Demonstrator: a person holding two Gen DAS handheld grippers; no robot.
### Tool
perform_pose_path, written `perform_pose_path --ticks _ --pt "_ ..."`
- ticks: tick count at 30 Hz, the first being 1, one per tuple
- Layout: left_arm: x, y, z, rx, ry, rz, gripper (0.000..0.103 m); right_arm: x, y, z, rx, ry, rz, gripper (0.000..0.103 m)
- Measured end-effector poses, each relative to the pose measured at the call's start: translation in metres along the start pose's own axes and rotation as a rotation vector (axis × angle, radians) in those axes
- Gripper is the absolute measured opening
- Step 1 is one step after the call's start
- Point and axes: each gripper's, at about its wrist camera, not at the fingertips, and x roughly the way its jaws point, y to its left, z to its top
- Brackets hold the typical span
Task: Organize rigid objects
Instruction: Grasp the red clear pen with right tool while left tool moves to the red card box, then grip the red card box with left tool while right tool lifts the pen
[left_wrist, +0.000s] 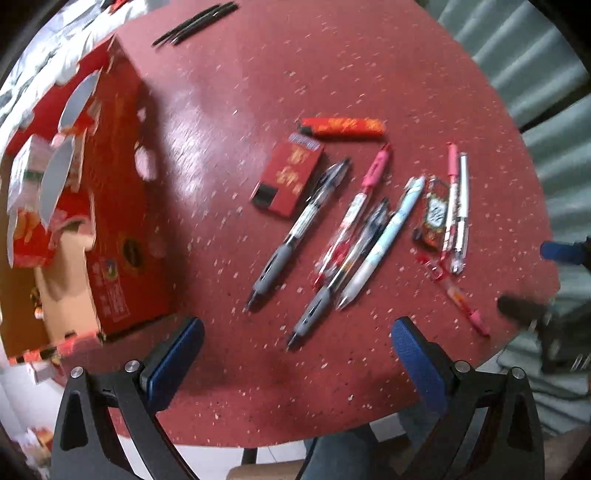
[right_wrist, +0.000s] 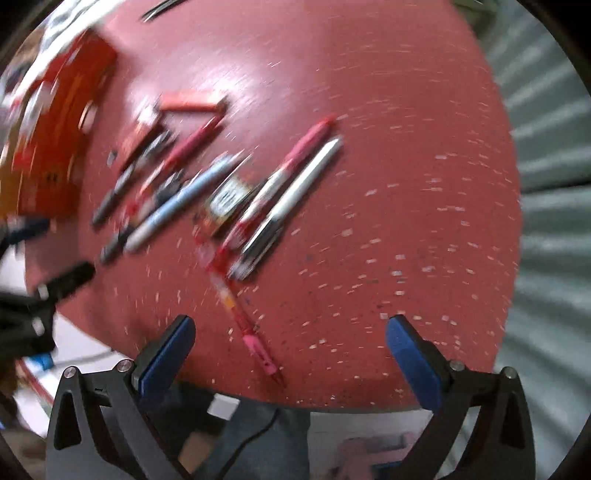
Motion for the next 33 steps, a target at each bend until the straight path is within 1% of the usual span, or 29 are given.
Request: perform_pose_path --ticks 3,5,8,10,11,12,13,14,15,17,19,22,27,31,33 --pt "0.001 0.006 -0.003 -0.022 0.017 0.02 0.102 0.016 0.019 -0.006 -0.057 0.023 -0.005 0.103" --pt "0.001 0.008 -0.005 -0.019 0.024 0.034 0.102 0.024 0.033 -0.007 -0.105 0.015 -0.031 0.103" --pt "0.003 0.009 -0.003 0.006 0.03 0.051 0.102 0.033 0.049 -0.008 -0.163 0.005 -0.062 0.102" --pt "0.005 0.008 0.0 0.033 0.03 0.062 0.102 0.039 0.058 -0.009 -0.192 0.009 -0.082 0.1" --pt "0.006 0.007 0.004 0.05 0.029 0.067 0.102 0.042 0.06 -0.01 -0.195 0.013 -0.092 0.097" --pt "0.006 0.007 0.006 0.06 0.027 0.071 0.102 0.045 0.062 -0.011 -0.196 0.022 -0.1 0.086" --pt "0.006 0.006 0.009 0.071 0.024 0.075 0.102 0.048 0.064 -0.013 -0.19 0.038 -0.102 0.08" --pt "0.005 0.005 0.012 0.081 0.02 0.081 0.102 0.047 0.063 -0.015 -0.181 0.029 -0.098 0.077" --pt "0.005 0.005 0.016 0.088 0.015 0.086 0.102 0.046 0.063 -0.017 -0.173 0.026 -0.096 0.071" --pt "0.003 0.004 0.026 0.09 0.002 0.093 0.102 0.043 0.062 -0.017 -0.164 0.023 -0.094 0.056" --pt "0.002 0.004 0.035 0.086 -0.008 0.1 0.102 0.04 0.059 -0.017 -0.146 0.017 -0.091 0.012" --pt "0.003 0.004 0.05 0.077 -0.02 0.107 0.102 0.04 0.051 -0.017 -0.101 0.031 -0.059 0.01" --pt "0.011 0.003 0.086 0.086 -0.039 0.127 0.102 0.026 0.039 -0.022 -0.053 0.007 -0.007 0.01" --pt "0.02 0.007 0.11 0.074 -0.042 0.138 0.102 0.019 0.032 -0.024 -0.036 -0.003 0.004 0.01" --pt "0.028 0.006 0.118 0.095 -0.029 0.152 0.102 0.016 0.028 -0.025 -0.025 -0.005 0.012 0.01"
